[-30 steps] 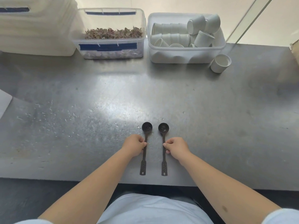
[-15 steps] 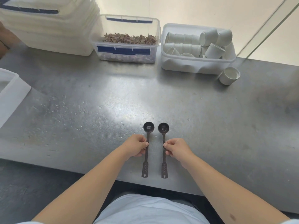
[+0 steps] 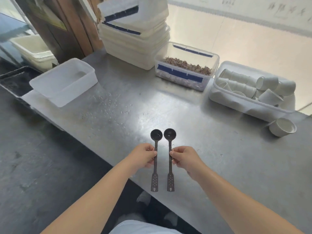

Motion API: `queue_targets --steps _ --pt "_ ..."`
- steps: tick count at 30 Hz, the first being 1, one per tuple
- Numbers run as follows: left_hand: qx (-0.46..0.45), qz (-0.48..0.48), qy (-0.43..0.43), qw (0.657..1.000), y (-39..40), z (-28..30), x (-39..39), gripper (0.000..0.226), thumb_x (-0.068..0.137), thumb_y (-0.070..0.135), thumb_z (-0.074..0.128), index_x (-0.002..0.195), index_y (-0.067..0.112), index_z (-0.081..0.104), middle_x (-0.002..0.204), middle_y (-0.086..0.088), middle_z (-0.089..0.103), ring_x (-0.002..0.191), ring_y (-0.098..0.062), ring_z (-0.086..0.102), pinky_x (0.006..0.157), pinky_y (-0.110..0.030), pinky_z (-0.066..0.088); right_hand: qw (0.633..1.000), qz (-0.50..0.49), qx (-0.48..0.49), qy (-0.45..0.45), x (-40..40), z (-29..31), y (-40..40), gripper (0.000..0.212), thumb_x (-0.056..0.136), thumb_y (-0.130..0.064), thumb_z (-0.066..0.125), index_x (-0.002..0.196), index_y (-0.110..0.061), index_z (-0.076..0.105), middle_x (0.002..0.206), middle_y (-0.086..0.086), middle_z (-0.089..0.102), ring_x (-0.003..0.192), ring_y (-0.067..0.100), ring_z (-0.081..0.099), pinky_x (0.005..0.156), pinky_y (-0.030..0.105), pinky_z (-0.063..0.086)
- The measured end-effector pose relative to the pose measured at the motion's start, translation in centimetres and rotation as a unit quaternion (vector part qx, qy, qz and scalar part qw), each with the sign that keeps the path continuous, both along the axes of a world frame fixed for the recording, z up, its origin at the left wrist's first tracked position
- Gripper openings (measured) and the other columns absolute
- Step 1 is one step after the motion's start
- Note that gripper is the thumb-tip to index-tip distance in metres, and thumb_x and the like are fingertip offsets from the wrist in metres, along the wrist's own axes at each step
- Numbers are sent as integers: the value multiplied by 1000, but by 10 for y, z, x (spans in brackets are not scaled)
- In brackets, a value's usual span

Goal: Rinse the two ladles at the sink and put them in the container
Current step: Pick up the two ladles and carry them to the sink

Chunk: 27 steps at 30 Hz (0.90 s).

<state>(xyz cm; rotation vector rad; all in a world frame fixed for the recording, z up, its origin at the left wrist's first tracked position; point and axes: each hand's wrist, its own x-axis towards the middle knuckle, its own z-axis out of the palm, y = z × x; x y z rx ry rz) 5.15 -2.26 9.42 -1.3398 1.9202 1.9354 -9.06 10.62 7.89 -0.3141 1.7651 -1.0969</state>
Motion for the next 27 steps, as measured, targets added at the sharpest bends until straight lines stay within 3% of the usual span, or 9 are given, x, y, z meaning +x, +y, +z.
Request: queue_targets --steps 4,8,17,23,27 --pt "2 96 17 995 -7 10 42 9 91 14 59 82 15 60 80 -7 69 65 -17 63 68 -32 50 997 70 -13 -9 23 10 -24 13 87 -13 65 76 -10 71 63 1 67 52 10 56 51 21 42" --pt "-1 174 14 985 -13 18 91 16 89 16 60 73 20 60 72 -1 68 59 -12 61 55 -25 50 991 133 -21 -19 60 21 -52 16 88 -12 64 74 -10 71 64 2 67 51 9 55 49 18 43" --pt "-1 312 62 948 -32 36 230 22 88 15 56 68 22 54 60 5 61 51 -10 57 49 -22 44 965 261 -19 -2 177 48 -122 14 90 -15 65 85 -3 70 62 7 59 54 14 52 51 22 42" --pt "4 422 96 901 -48 48 349 18 87 15 57 71 22 58 61 4 60 50 -8 52 48 -22 43 939 343 -24 -13 288 59 -175 24 91 -14 64 67 -16 69 54 -1 56 52 12 52 46 18 40" --pt "-3 494 112 863 -57 53 430 17 87 14 58 73 23 61 60 7 61 48 -7 51 49 -22 40 911 409 -33 -38 375 60 -211 32 91 -11 62 60 -16 69 53 0 53 49 11 50 44 18 36"
